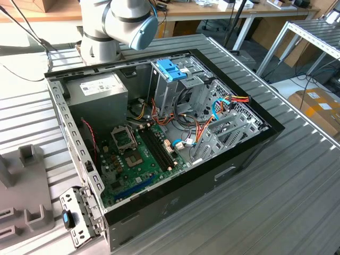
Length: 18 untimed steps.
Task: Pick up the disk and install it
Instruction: 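Pick up the disk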
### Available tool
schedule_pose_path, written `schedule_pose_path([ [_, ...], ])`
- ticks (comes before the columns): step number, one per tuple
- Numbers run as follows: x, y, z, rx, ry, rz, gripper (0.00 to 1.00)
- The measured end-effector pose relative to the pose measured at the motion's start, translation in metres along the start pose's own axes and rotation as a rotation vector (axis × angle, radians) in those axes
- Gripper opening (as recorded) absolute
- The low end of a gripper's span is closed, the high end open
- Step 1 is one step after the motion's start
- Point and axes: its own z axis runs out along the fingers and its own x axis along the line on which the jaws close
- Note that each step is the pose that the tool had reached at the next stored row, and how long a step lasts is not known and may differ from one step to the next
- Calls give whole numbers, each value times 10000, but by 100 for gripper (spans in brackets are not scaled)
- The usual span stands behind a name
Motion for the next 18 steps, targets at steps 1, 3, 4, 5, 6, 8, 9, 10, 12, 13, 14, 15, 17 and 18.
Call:
schedule_pose_path([
  [1,-1,0,-11,-1,0,0,37],
  [3,-1,1,-23,0,-2,0,37],
  [4,-30,6,-84,0,-5,-1,37],
  [5,-14,5,-91,-14,7,-227,37],
  [6,-13,7,-137,-22,-18,-326,37],
  [8,-14,8,-151,-23,-27,-327,37],
  [9,-14,8,-156,-24,-32,-327,37],
  [10,-14,8,-163,-24,-37,-327,37],
  [12,-15,9,-174,-25,-46,-328,37],
  [13,-15,9,-180,-26,-49,-328,37],
  [14,-15,9,-186,-26,-54,-328,37],
  [15,-15,10,-193,-27,-62,-328,37],
  [17,-17,11,-211,-29,-75,-329,37],
  [18,-17,11,-215,-28,-79,-329,37],
])
